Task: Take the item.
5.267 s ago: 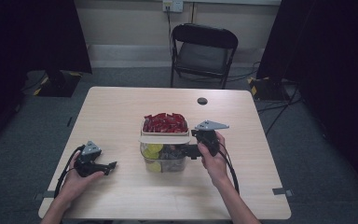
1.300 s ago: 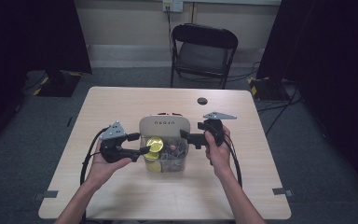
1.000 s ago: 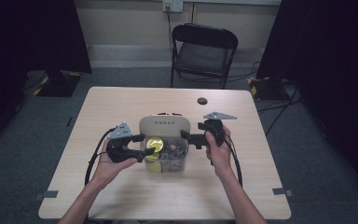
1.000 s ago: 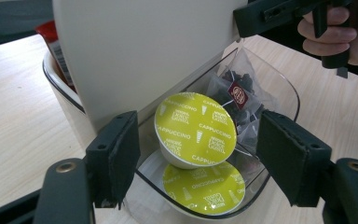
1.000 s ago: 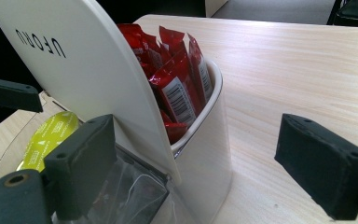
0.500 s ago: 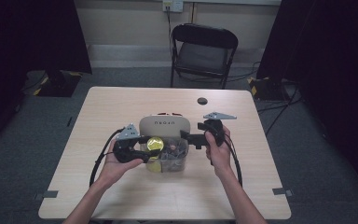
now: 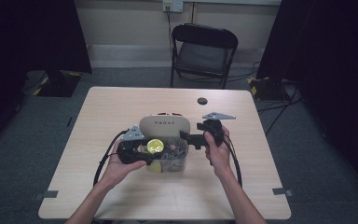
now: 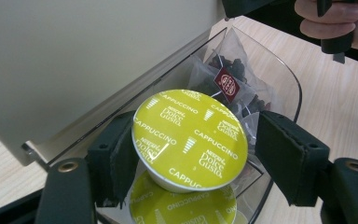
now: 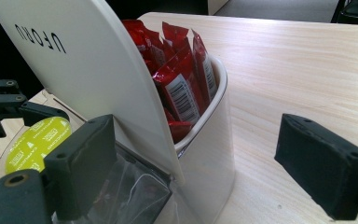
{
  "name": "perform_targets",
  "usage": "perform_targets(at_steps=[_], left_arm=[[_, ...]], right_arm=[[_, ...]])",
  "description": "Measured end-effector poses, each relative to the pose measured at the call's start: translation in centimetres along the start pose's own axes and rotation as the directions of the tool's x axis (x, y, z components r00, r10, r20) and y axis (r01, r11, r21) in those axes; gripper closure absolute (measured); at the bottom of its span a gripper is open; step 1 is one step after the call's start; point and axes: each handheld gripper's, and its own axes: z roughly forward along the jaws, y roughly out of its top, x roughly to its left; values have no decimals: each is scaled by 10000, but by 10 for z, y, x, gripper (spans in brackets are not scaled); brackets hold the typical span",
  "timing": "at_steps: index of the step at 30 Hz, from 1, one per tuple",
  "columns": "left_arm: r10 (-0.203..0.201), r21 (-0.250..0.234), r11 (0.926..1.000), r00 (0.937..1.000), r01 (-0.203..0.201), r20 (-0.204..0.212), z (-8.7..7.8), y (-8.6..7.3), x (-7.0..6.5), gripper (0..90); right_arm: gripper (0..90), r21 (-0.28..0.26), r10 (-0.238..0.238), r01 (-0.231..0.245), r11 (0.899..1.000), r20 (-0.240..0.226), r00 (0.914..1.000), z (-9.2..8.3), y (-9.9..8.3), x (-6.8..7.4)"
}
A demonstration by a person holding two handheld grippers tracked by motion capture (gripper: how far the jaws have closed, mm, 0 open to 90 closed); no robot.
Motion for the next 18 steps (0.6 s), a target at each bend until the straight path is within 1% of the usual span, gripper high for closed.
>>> perform_targets(at_steps=[3, 4, 6, 8, 10, 12, 14, 18], left_arm=[[105, 66, 9999, 9999, -105, -15, 1, 0, 0, 315], [49, -20, 10000, 10000, -49, 79, 1, -1, 0, 327], [73, -31, 10000, 9998, -73, 179, 1, -1, 1, 362], [190, 113, 9998, 9998, -191, 88, 1, -1, 0, 379], [186, 99, 9998, 9998, -187, 91, 0, -1, 0, 381], [112, -22, 9999, 9997, -112, 204, 1, -1, 1, 383], [129, 73, 9999, 9998, -130, 130, 0, -1, 1, 384], [2, -89, 10000, 9997, 0, 233, -1, -1, 2, 385]], right_arm=[[120, 13, 21, -21, 10000, 5, 10000, 0, 0, 0], [120, 20, 31, -31, 10000, 1, 10000, 0, 0, 0], [120, 29, 14, -14, 10000, 32, 10000, 1, 0, 1], [120, 54, -19, 19, 10000, 25, 10000, 1, 0, 1], [120, 55, -32, 32, 10000, 9, 10000, 2, -1, 1], [120, 69, -17, 17, 10000, 8, 10000, 2, -1, 2], [121, 59, -37, 37, 10000, 16, 10000, 2, -1, 1], [121, 78, -11, 11, 10000, 18, 10000, 2, -1, 1]])
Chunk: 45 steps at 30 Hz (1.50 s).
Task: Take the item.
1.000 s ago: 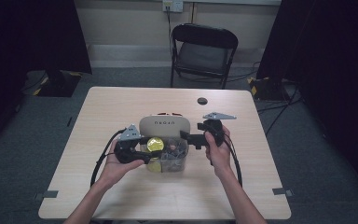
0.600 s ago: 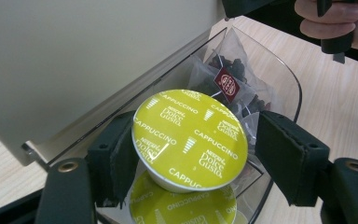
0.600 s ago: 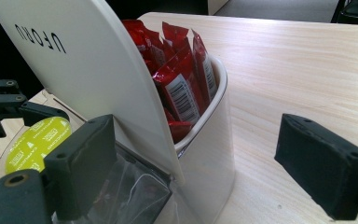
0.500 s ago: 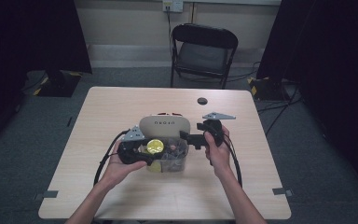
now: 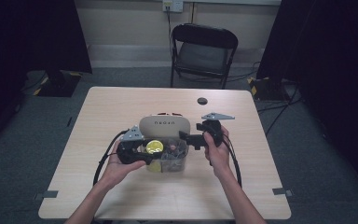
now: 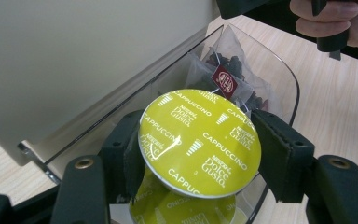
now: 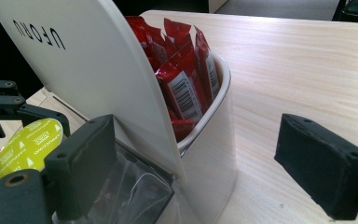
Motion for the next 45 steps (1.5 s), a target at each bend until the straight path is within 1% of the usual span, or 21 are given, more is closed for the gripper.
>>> perform_targets(at_steps=[2, 3, 4, 5, 7, 8, 12, 14, 15, 16, 17, 25, 27, 29, 31, 33, 34, 38, 41, 43, 45], left_arm=[[38, 4, 10000, 10000, -38, -57, -2, 1, 1, 385], [-22, 17, 10000, 9999, 22, -131, -3, 1, 0, 385], [-7, -67, 10000, 9999, 7, -143, -3, 1, 0, 386], [64, -20, 10000, 9998, -64, -175, -4, 1, 0, 386], [-69, -163, 9998, 9999, 67, -106, -6, 1, 0, 386], [-17, -174, 9998, 9999, 14, -122, -7, 2, 0, 386], [-99, -297, 9995, 9999, 96, -81, -11, 2, 0, 386], [-61, -333, 9994, 10000, 60, -39, -12, 2, 1, 386], [-65, -275, 9996, 10000, 63, -74, -13, 3, 1, 386], [-146, -405, 9991, 9999, 146, 2, -13, 3, 1, 386], [-80, -417, 9991, 10000, 80, -5, -14, 3, 1, 386], [-167, -517, 9985, 9998, 169, 58, -22, 4, 1, 387], [-301, -701, 9971, 9994, 312, 168, -25, 4, 2, 387], [-369, -701, 9968, 9993, 371, 42, -27, 4, 4, 387], [-411, -718, 9966, 9991, 415, 78, -29, 4, 7, 387], [-411, -753, 9963, 9992, 408, -22, -33, 4, 8, 387], [-456, -797, 9958, 9990, 457, 32, -34, 4, 9, 387], [-331, -898, 9955, 9993, 316, -149, -41, 7, 12, 387], [-353, -948, 9950, 9991, 328, -247, -47, 7, 15, 388], [-460, -1031, 9937, 9986, 430, -269, -50, 6, 17, 387], [-444, -1034, 9938, 9983, 403, -376, -55, 6, 22, 387]], right_arm=[[122, -9, 2, -2, 10000, -1, 10000, 0, 0, 0], [123, -26, 9, -9, 10000, -2, 10000, 0, 0, 0], [123, -36, 22, -22, 10000, -7, 10000, 0, 0, 0], [123, -34, 37, -37, 10000, -4, 10000, 0, 0, 0], [126, -52, 7, -7, 10000, 0, 10000, 0, 0, 1], [126, -53, 9, -9, 10000, -5, 10000, 0, 0, 1], [125, -60, 13, -14, 10000, -22, 10000, 1, 0, 1], [125, -62, 19, -19, 10000, -46, 10000, 1, 0, 1], [125, -62, 24, -25, 10000, -40, 10000, 1, 0, 1], [125, -59, 16, -16, 10000, -17, 10000, 1, 0, 1], [125, -56, 9, -9, 10000, -9, 10000, 1, 0, 1], [127, -49, 13, -13, 10000, 21, 10000, 1, 0, 2], [128, -48, 6, -5, 10000, 26, 10000, 1, 0, 2], [127, -48, 11, -11, 10000, 17, 10000, 1, 0, 2], [127, -50, 16, -16, 10000, 5, 10000, 1, 0, 1], [126, -52, 7, -7, 10000, 4, 10000, 1, 0, 1], [124, -54, 4, -4, 10000, -6, 10000, 1, 0, 1], [123, -57, 26, -26, 10000, -27, 10000, 1, 0, 1], [125, -62, 2, -2, 10000, 39, 10000, 1, 0, 2], [126, -99, -34, 35, 9999, 67, 10000, 1, 0, 2], [126, -96, -17, 17, 10000, 38, 10000, 1, 0, 2]])
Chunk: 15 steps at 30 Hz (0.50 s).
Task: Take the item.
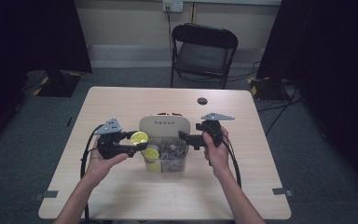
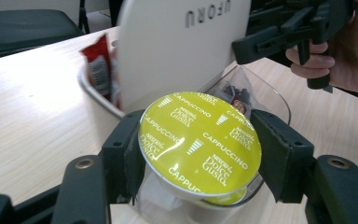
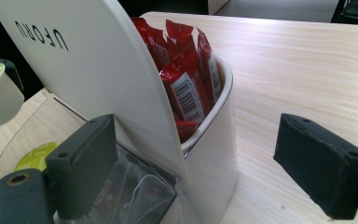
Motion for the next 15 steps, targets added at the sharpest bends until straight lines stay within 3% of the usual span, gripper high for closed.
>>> perform_targets(at_steps=[15], left_arm=[[-468, -309, 9985, 9973, 450, -570, -27, -1, 24, 388]], right_arm=[[123, 7, -26, 26, 10000, 38, 10000, 1, -1, 1]])
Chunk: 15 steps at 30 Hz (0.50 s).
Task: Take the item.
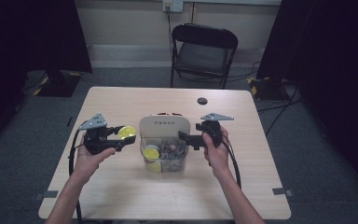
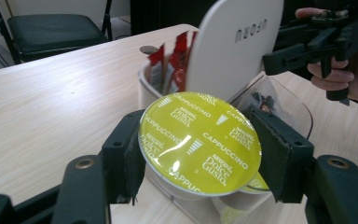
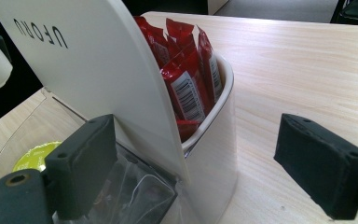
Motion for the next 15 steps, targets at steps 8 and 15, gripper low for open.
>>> perform_targets(at_steps=[8, 15], left_arm=[[-309, 61, 9995, 9978, 313, -579, -13, -6, 19, 388], [-417, 338, 9984, 9954, 447, -867, -18, -15, 35, 388]], right_arm=[[124, 18, -4, 4, 10000, -8, 10000, 0, 0, 0], [123, 10, 10, -10, 10000, -10, 10000, 0, 0, -1]])
